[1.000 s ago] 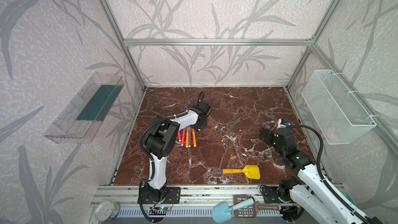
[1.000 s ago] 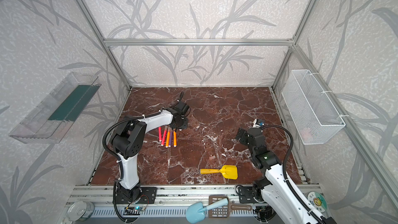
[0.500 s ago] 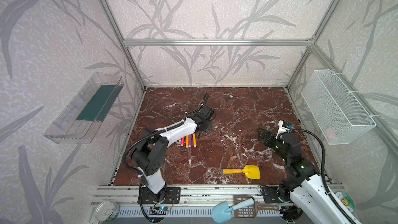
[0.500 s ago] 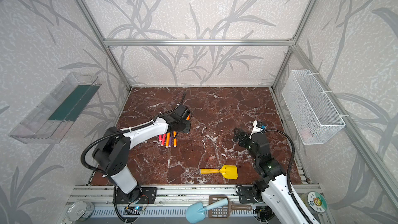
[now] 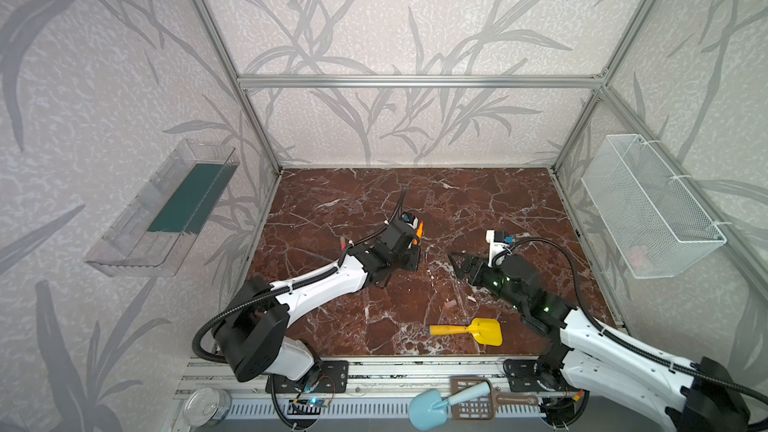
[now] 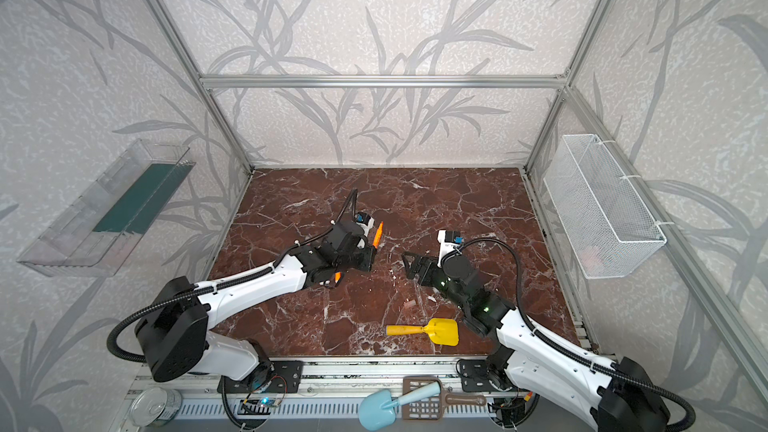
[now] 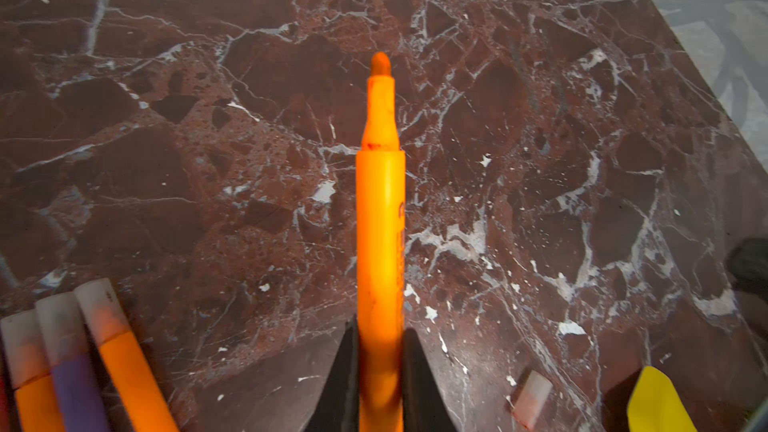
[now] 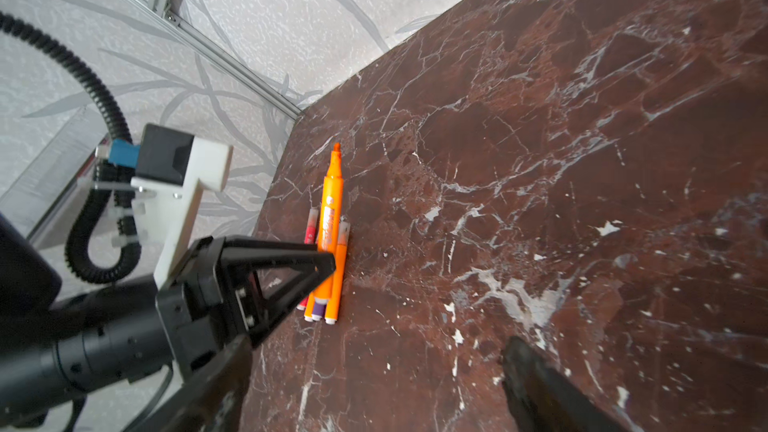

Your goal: Insert the pens into the pen caps

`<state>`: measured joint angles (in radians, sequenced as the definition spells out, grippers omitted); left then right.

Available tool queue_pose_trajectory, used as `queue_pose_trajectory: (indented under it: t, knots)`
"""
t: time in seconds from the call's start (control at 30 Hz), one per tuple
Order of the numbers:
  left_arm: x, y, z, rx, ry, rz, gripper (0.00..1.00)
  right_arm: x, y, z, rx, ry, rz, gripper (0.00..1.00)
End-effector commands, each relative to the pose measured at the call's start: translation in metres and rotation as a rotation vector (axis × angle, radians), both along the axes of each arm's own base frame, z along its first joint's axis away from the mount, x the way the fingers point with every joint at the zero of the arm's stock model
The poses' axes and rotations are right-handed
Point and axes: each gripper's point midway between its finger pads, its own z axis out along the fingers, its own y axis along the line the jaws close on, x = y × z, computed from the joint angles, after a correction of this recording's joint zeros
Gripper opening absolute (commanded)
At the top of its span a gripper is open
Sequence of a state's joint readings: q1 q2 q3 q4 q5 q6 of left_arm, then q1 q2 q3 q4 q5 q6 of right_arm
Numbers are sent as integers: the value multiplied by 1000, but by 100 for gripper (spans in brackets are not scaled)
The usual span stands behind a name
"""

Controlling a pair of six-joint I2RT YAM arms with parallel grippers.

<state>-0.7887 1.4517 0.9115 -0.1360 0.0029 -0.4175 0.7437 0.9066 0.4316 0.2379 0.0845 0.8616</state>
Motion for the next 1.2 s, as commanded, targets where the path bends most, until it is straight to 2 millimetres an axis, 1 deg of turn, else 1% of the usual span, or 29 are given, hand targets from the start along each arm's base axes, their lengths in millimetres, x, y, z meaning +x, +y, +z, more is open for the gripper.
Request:
queue_pose_trajectory:
  t: [0.0, 0.13, 0.3, 0.5, 0.67, 0.77, 0.9, 1.0, 1.1, 1.17]
  knots:
    - [-6, -21, 26, -92, -75, -71, 0, 11, 15, 41, 115, -67, 7, 90]
    - [-12, -27, 30, -106, -93, -99, 0, 18, 17, 44, 131, -65, -17, 87]
    - [-18, -32, 34, -121, -105, -126, 0, 26, 14, 37, 146, -52, -72, 84]
    - [-25, -40, 39, -145, -127, -172, 0, 32, 18, 36, 144, -46, -75, 79]
    - [-31, -47, 43, -164, -135, -212, 0, 40, 29, 36, 149, -40, -64, 67]
    - [-34, -50, 44, -164, -140, -231, 0, 46, 35, 35, 147, -34, -59, 63]
    - [-37, -52, 45, -176, -141, -242, 0, 56, 39, 31, 113, -30, -79, 55]
    - [-37, -51, 46, -173, -144, -240, 0, 61, 41, 28, 99, -21, -84, 47]
    - [-38, -53, 46, -179, -141, -247, 0, 61, 40, 26, 95, -19, -87, 32]
    - [-38, -53, 46, -177, -142, -247, 0, 62, 40, 26, 93, -21, -89, 26]
